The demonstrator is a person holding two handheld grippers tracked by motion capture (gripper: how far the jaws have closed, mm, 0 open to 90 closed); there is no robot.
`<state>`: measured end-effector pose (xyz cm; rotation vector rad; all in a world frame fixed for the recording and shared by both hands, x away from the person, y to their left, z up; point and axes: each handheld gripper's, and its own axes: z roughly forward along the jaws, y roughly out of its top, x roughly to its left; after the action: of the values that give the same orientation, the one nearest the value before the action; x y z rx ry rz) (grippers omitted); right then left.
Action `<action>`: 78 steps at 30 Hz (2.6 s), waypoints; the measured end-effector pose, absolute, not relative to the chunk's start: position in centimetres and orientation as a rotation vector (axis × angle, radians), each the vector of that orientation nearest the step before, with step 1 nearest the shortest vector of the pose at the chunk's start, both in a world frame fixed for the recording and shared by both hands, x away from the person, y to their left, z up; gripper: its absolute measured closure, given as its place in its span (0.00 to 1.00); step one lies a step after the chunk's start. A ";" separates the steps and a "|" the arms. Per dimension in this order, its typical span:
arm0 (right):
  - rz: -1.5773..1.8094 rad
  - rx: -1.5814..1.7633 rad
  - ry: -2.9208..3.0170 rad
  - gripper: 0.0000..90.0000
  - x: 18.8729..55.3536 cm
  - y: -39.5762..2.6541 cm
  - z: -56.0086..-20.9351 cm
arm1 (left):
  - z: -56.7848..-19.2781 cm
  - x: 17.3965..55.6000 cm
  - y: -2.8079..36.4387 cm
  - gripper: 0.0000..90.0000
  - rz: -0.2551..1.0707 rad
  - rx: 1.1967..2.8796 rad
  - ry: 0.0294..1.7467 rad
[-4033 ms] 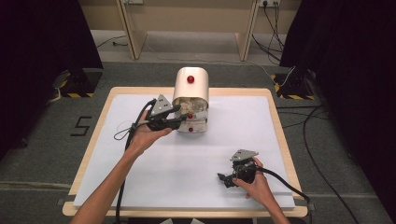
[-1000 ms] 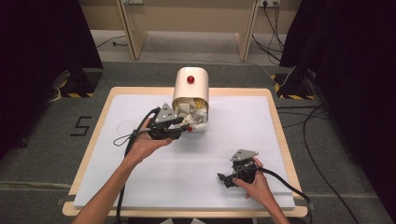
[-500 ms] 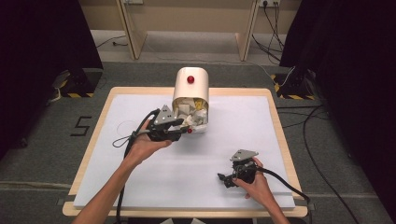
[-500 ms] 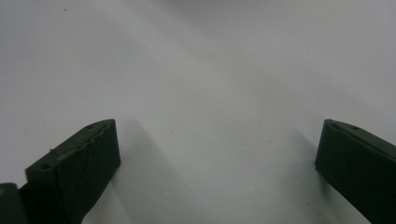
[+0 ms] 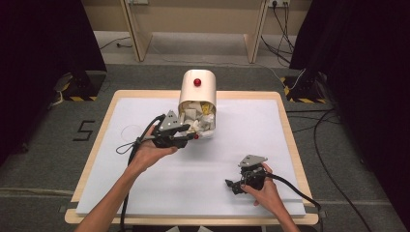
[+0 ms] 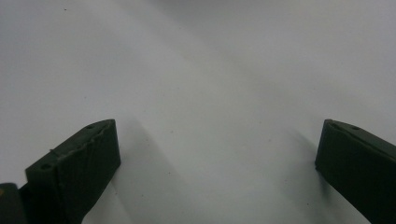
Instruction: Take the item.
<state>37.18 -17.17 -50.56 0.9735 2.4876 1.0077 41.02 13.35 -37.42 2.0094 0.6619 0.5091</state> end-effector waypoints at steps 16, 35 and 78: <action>1.008 0.973 2.488 0.01 37.2 -17.2 -50.6 | -37.7 40.3 13.4 0.68 0.507 2.012 0.655; 1.009 0.974 2.486 0.01 37.2 -17.2 -50.6 | -35.4 41.4 12.5 0.62 0.534 1.965 0.640; 1.011 0.974 2.486 0.01 37.2 -17.2 -50.6 | -38.0 44.8 9.9 0.94 0.528 1.973 0.662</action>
<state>37.18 -17.16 -50.56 0.9736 2.4861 1.0105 44.83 9.86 -38.02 1.9731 0.6615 0.5284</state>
